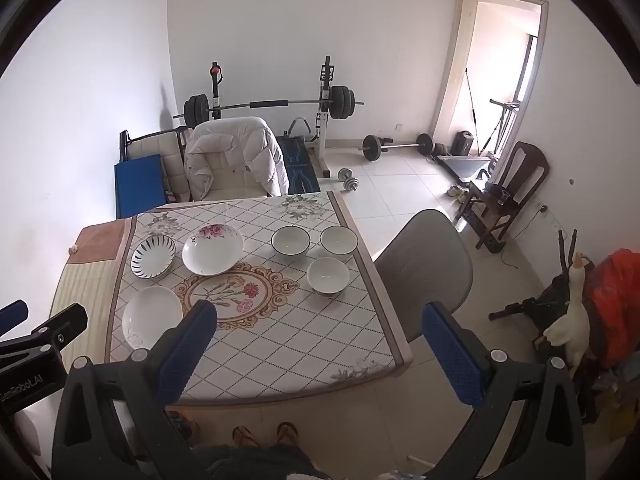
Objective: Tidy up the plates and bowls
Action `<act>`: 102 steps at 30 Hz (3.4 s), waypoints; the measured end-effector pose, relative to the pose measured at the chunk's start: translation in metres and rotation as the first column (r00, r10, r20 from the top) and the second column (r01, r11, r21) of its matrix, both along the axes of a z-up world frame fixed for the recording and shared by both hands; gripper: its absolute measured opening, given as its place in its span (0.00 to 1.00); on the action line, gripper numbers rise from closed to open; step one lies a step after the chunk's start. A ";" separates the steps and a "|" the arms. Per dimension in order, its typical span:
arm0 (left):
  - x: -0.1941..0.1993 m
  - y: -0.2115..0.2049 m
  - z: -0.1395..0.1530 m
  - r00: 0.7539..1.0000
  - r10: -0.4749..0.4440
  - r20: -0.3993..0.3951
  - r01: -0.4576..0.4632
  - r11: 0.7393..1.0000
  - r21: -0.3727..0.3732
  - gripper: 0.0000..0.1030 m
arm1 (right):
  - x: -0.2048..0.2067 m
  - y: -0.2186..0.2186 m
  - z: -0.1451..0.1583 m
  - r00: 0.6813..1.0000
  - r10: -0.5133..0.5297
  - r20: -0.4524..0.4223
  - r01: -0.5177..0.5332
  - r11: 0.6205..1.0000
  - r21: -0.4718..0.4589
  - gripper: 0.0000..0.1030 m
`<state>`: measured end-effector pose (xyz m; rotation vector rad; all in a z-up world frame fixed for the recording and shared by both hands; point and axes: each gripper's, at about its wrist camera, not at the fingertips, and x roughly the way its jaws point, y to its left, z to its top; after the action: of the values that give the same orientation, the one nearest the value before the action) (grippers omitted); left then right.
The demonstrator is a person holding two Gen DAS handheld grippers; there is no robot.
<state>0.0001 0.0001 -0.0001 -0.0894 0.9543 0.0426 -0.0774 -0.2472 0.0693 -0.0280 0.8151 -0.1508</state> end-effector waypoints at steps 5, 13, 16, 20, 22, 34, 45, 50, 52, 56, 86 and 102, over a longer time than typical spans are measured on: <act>0.000 0.001 0.000 1.000 0.004 0.001 -0.004 1.000 0.003 1.00 | -0.001 0.002 0.000 1.000 -0.002 0.018 0.002 1.000 -0.010 1.00; 0.006 0.003 0.001 1.000 0.010 0.013 -0.010 1.000 0.010 1.00 | 0.006 -0.001 0.000 1.000 0.004 0.010 -0.004 1.000 0.013 1.00; 0.009 0.001 0.008 1.000 0.009 0.014 -0.009 1.000 0.011 1.00 | 0.007 0.001 0.004 1.000 0.005 0.011 -0.005 1.000 0.017 1.00; 0.010 0.001 0.009 1.000 0.009 0.015 -0.009 1.000 0.010 1.00 | 0.005 0.001 0.005 1.000 0.003 0.015 -0.003 1.000 0.021 1.00; 0.005 0.002 0.008 1.000 0.009 0.018 -0.009 1.000 0.012 1.00 | 0.004 0.000 0.008 1.000 0.006 0.018 -0.006 1.000 0.024 1.00; 0.006 0.006 0.012 0.999 0.006 0.035 -0.006 1.000 0.016 1.00 | 0.001 0.000 0.010 1.000 0.004 0.030 -0.005 0.999 0.034 1.00; 0.003 0.007 0.010 0.999 0.007 0.039 -0.007 1.000 0.016 1.00 | 0.003 0.003 0.005 1.000 0.012 0.024 -0.013 0.999 0.043 1.00; 0.002 0.011 0.008 0.999 0.010 0.043 -0.011 1.000 0.017 1.00 | 0.003 0.005 0.005 1.000 0.013 0.025 -0.014 0.999 0.041 1.00; 0.002 0.012 0.008 0.999 0.010 0.044 -0.011 1.000 0.018 1.00 | 0.003 0.004 0.005 1.000 0.012 0.025 -0.013 0.999 0.043 1.00; 0.002 0.012 0.007 0.999 0.007 0.042 -0.008 1.000 0.018 1.00 | 0.004 0.005 0.006 1.000 0.013 0.020 -0.014 0.999 0.044 1.00; 0.003 0.006 0.009 0.999 0.007 0.044 -0.008 1.000 0.021 1.00 | 0.004 0.007 0.008 1.000 0.019 0.019 -0.020 0.998 0.051 1.00; 0.003 0.002 0.009 0.999 0.009 0.043 -0.010 1.000 0.020 1.00 | 0.009 0.003 0.002 1.000 0.022 0.006 -0.023 0.997 0.068 1.00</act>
<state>0.0027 0.0023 0.0085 -0.0755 0.9104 0.0591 -0.0684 -0.2439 0.0717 0.0275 0.8138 -0.1019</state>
